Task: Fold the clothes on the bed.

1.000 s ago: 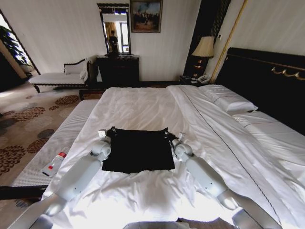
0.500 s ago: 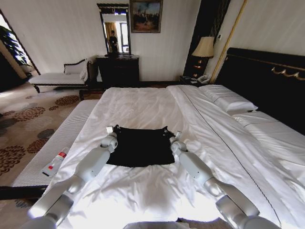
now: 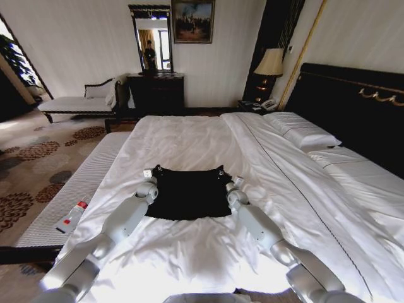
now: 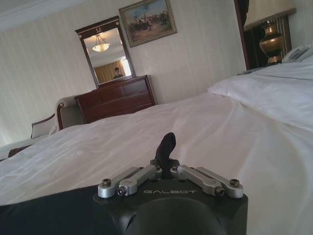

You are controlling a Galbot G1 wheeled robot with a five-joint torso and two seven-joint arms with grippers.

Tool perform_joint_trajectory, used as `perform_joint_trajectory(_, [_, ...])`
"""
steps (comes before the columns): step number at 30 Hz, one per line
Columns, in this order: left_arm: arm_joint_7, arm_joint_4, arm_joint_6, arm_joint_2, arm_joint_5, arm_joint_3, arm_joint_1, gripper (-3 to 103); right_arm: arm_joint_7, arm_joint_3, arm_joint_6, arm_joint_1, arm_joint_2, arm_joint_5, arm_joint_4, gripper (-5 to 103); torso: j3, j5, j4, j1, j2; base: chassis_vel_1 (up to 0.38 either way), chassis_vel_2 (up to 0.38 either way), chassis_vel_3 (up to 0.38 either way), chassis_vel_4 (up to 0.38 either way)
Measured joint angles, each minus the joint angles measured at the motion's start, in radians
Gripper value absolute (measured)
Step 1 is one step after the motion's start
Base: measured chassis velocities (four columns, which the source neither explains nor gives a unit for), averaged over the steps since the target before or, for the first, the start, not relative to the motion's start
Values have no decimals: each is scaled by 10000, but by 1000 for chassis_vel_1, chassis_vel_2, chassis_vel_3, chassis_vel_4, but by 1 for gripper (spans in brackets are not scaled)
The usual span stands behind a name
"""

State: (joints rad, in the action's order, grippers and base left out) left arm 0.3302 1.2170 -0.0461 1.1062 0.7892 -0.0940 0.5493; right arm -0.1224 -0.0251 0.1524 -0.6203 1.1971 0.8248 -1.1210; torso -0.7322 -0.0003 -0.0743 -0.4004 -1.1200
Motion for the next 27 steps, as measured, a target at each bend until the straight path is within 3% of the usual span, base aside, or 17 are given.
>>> perform_joint_trajectory(9, [84,1561,832,-115,-540,922,1753,2,339,654,700,-1538,100,-1807,-970,1,1,1,1,1,0,0,0,0,0])
perform_joint_trajectory(18, [124,3064,868,-660,-573,1340,3190,2,365,950,841,-2691,-328,-2178,-2214,1,1,-3,0,1,-1,0,0,0,0])
perform_joint_trajectory(27, [-4,3757,1029,-1259,-720,1712,4389,2,468,1110,1065,-3771,-540,-2677,-2872,1,0,-1,0,2,-1,0,0,0,0])
